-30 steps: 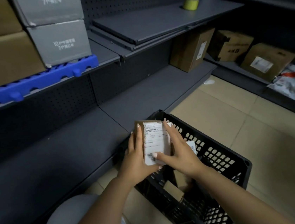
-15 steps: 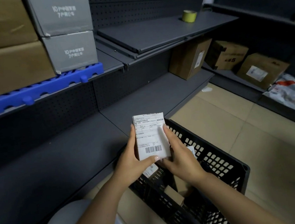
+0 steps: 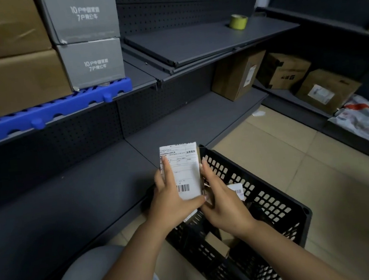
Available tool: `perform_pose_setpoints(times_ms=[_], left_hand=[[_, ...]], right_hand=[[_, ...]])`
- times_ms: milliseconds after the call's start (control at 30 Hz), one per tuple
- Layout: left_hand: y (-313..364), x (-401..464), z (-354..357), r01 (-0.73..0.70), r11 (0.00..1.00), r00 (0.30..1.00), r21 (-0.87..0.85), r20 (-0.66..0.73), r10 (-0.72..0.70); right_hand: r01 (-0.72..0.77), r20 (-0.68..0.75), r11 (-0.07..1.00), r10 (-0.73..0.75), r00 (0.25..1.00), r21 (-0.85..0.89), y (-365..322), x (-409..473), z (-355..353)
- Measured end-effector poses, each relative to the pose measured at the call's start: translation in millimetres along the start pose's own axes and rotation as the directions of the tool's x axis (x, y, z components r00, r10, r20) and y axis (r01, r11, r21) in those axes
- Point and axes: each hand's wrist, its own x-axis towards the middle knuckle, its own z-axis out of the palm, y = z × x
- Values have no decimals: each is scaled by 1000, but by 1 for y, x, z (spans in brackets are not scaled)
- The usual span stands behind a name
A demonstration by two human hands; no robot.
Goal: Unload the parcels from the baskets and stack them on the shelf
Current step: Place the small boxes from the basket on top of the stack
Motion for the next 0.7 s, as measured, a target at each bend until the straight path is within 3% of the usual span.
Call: perform_pose_setpoints(times_ms=[233, 367, 467, 567, 700], left_hand=[[-2, 8, 3, 45, 958, 999, 282, 1, -47], [-6, 33, 0, 36, 923, 999, 382, 4, -41], [-14, 47, 0, 51, 906, 999, 420, -15, -49], [-25, 52, 11, 43, 889, 999, 457, 8, -52], [-33, 53, 37, -39, 870, 997, 492, 80, 0]], right_hand=[[-35, 103, 998, 30, 994, 47, 11, -6, 4], [-145, 105, 986, 153, 983, -82, 50, -9, 13], [-382, 44, 916, 389, 920, -122, 96, -16, 22], [-576, 8, 795, 588, 809, -191, 144, -23, 32], [-614, 50, 684, 683, 729, -394, 199, -22, 43]])
